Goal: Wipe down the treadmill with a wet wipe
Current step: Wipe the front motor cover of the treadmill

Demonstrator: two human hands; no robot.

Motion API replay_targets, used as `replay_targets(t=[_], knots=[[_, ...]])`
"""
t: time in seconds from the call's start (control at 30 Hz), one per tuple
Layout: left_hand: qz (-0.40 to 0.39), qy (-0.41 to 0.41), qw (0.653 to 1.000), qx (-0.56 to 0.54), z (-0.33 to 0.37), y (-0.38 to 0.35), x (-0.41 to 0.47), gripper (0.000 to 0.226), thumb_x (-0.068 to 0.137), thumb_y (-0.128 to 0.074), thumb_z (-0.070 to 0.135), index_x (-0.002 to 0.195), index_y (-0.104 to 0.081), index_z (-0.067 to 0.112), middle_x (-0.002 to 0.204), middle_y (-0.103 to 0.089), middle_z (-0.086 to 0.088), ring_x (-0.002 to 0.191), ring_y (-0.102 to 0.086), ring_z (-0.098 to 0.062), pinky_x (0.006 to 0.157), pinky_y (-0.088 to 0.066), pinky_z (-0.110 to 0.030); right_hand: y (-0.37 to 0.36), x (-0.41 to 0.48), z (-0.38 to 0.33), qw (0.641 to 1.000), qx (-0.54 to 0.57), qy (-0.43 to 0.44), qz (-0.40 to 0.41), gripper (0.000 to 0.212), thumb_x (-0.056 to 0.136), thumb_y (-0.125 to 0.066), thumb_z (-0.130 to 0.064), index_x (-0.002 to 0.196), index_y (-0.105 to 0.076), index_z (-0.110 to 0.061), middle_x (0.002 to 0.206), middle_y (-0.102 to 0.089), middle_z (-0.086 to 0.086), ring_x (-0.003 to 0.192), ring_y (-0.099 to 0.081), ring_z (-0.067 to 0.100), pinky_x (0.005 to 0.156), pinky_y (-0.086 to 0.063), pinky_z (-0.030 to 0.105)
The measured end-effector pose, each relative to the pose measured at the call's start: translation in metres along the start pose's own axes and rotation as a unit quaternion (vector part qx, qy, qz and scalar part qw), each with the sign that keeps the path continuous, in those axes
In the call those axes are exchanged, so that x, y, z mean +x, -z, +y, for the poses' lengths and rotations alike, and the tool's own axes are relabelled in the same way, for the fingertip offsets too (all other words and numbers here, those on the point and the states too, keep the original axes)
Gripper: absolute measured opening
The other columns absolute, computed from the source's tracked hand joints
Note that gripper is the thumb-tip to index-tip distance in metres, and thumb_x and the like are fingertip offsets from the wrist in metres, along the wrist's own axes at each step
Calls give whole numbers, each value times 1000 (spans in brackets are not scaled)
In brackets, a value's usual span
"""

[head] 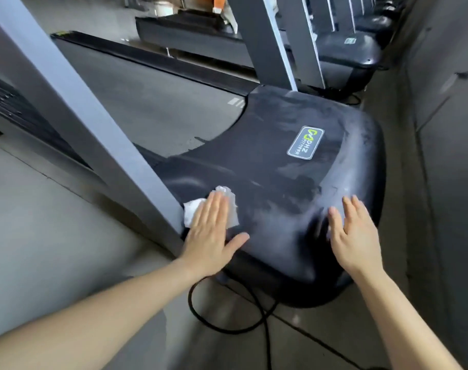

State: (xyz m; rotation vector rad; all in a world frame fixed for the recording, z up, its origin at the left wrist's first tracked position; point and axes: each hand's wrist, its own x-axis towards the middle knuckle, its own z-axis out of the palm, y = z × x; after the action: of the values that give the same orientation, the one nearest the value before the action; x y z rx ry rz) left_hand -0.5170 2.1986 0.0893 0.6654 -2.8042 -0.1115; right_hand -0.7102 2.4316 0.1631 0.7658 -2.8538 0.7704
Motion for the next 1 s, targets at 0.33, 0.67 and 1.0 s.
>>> replay_targets(t=[0.33, 0.67, 1.0], knots=[[13, -131, 991, -20, 115, 0, -23, 112, 95, -32, 80, 160, 1, -4, 170, 12, -20, 159, 10, -31, 128, -13, -50, -19, -34, 39, 962, 202, -179, 44, 61, 106, -34, -48, 134, -59, 0, 145, -53, 18, 137, -47, 30, 116, -34, 44], [12, 20, 1000, -11, 39, 9, 18, 116, 90, -9, 88, 162, -5, -2, 172, 2, -16, 159, 4, -26, 128, -11, -47, -19, -46, 44, 924, 319, -197, 71, 44, 111, -40, -26, 147, -50, -4, 156, -45, 6, 146, -38, 15, 118, -25, 23], [-36, -359, 931, 56, 135, 3, -21, 103, 98, -36, 73, 162, 1, 1, 171, 12, -17, 158, 12, -29, 128, -12, -47, -7, -46, 64, 821, 502, -262, 74, 44, 110, -40, -34, 143, -57, -12, 144, -58, -2, 135, -52, 12, 116, -37, 31]])
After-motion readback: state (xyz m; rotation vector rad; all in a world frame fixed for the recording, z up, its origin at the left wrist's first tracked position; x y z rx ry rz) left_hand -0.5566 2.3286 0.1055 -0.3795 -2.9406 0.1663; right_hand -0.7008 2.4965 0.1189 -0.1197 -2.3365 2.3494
